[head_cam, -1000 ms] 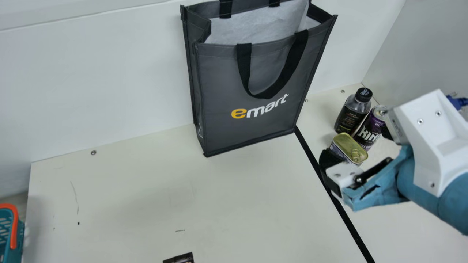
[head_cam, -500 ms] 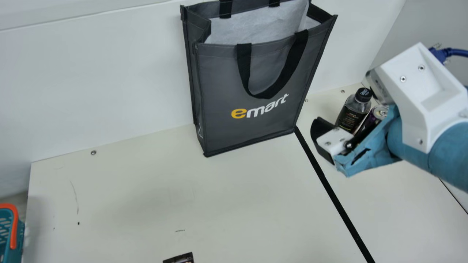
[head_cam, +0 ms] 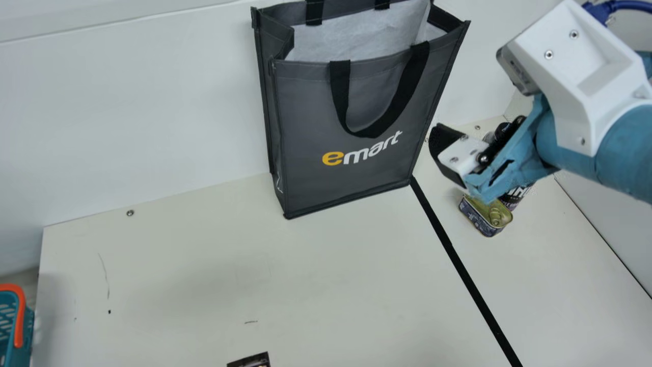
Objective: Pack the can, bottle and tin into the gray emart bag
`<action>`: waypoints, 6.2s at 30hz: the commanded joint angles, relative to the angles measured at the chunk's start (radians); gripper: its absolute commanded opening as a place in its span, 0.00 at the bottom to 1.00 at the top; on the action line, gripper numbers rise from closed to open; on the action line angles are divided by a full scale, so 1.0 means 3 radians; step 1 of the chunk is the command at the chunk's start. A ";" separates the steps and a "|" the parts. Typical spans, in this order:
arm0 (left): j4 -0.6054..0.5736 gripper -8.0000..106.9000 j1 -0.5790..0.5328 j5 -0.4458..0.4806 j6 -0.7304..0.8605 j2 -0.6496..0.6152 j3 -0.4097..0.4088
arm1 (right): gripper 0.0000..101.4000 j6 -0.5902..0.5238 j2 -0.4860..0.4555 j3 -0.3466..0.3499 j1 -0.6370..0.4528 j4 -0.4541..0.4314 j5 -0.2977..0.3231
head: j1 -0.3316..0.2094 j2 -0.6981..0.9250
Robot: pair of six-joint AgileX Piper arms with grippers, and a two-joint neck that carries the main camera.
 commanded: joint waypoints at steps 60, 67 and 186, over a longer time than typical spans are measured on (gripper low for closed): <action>0.0000 0.85 0.0000 0.0000 0.0000 0.0000 0.0000 | 0.90 -0.2254 0.1596 -0.1343 -0.0328 0.1371 0.0115 | -0.0076 -0.0008; 0.0000 0.85 0.0000 0.0000 0.0000 0.0000 0.0000 | 0.90 -0.2392 0.1735 -0.1381 -0.0308 0.1451 0.0115 | -0.0076 -0.0008; 0.0000 0.85 0.0000 0.0000 0.0000 0.0000 0.0000 | 0.00 -0.2493 0.0533 -0.0310 0.0242 0.1275 0.0115 | -0.0076 -0.0008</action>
